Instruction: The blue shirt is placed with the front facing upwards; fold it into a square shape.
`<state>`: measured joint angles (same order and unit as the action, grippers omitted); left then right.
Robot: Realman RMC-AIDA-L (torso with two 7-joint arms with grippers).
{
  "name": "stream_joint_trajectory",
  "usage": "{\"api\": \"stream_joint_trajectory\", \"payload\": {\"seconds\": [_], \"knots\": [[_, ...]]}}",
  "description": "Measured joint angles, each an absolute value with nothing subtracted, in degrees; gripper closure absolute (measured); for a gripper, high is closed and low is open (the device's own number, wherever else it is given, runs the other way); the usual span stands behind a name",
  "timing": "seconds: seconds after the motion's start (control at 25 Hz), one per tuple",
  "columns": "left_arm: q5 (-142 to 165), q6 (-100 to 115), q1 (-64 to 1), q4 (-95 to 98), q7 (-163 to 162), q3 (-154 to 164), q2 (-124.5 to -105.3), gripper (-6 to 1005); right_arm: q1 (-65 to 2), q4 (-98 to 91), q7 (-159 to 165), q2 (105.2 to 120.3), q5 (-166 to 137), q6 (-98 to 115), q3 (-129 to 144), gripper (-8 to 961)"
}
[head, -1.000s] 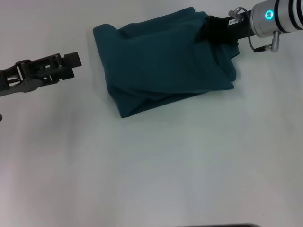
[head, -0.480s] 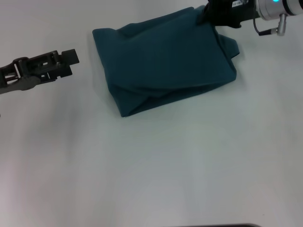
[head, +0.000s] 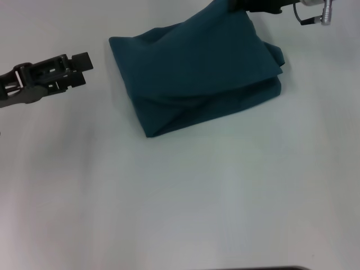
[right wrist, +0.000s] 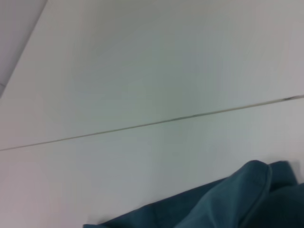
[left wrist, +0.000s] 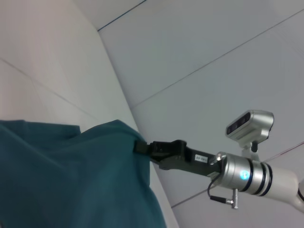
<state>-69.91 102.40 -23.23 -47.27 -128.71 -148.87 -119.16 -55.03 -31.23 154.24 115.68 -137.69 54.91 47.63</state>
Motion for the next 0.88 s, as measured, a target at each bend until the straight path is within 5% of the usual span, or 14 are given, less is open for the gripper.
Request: {"api": "stream_joint_trajectory", "payload": {"seconds": [0.88], "knots": [[-70.2,101.9,-24.2,-47.1,-128.9,-148.9,-119.24,63,-54.9,-28.8,154.1,114.22,-137.8,51.5,50.3,908]]}}
